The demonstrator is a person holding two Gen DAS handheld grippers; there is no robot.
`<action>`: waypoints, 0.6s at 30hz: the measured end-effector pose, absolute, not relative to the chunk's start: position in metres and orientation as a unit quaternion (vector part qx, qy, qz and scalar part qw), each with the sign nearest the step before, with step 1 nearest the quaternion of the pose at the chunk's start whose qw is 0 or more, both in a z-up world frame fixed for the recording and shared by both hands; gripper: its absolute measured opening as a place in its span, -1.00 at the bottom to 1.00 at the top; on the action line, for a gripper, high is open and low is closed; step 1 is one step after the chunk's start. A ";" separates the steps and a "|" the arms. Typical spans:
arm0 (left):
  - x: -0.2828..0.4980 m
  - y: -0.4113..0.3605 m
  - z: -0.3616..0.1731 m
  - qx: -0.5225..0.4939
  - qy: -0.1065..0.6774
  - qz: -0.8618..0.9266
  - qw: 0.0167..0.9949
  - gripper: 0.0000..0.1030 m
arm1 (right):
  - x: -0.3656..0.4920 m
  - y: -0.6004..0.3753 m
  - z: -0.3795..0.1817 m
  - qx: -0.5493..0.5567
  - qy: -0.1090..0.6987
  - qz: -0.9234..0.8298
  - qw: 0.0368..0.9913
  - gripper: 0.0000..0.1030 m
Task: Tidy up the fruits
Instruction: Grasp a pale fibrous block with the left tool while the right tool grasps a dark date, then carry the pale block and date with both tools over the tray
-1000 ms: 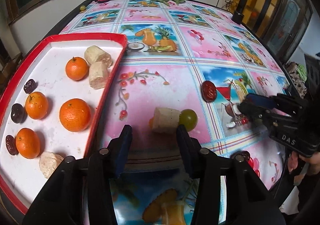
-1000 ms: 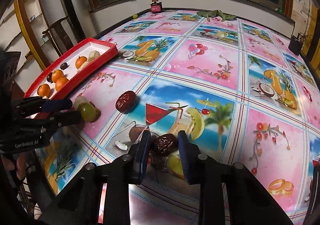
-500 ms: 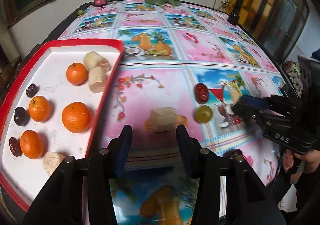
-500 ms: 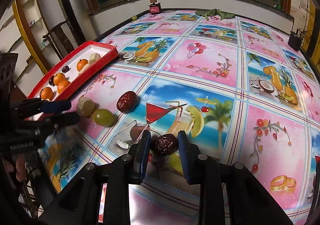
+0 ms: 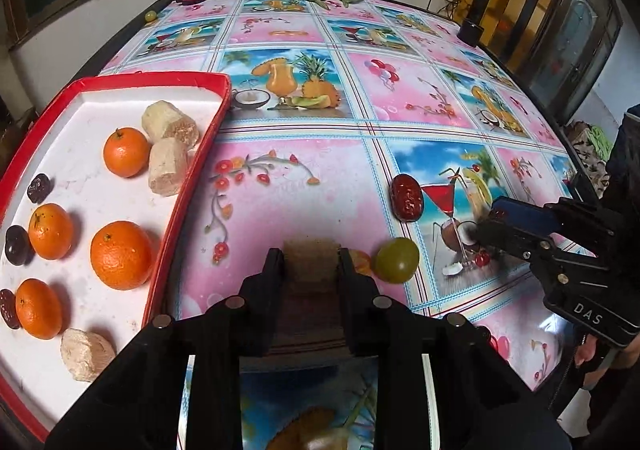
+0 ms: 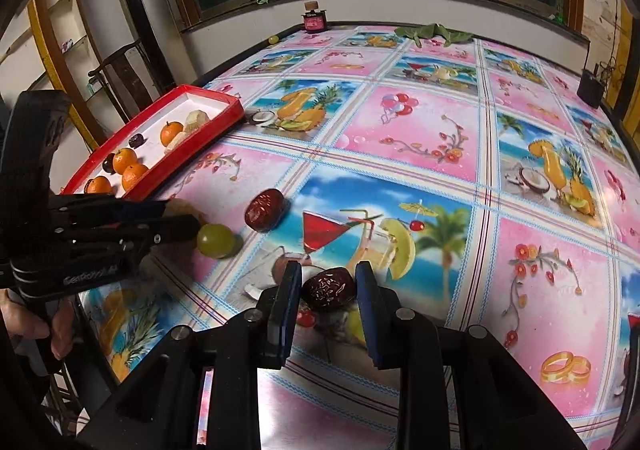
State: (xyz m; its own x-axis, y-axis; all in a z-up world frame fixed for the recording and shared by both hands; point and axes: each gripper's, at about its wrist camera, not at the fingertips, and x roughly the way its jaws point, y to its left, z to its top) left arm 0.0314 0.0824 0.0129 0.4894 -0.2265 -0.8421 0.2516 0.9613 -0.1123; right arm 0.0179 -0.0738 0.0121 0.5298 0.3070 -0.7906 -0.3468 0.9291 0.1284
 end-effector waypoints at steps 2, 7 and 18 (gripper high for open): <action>0.030 0.082 0.013 0.013 0.485 -0.139 0.863 -0.55 | 0.017 -0.071 0.016 -0.023 0.443 0.192 0.875 -0.45; 0.026 0.082 0.016 0.013 0.484 -0.140 0.864 -0.55 | 0.016 -0.066 0.020 -0.025 0.439 0.197 0.876 -0.45; 0.014 0.093 0.029 0.016 0.472 -0.125 0.873 -0.54 | 0.011 -0.052 0.032 -0.030 0.428 0.214 0.878 -0.45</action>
State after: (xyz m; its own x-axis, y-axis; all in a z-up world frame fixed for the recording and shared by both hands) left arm 0.0142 0.0930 0.0288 0.5238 -0.2029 -0.8274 0.2334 0.9682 -0.0897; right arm 0.0112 -0.0517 0.0324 0.5428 0.3497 -0.7635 -0.4008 0.9068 0.1304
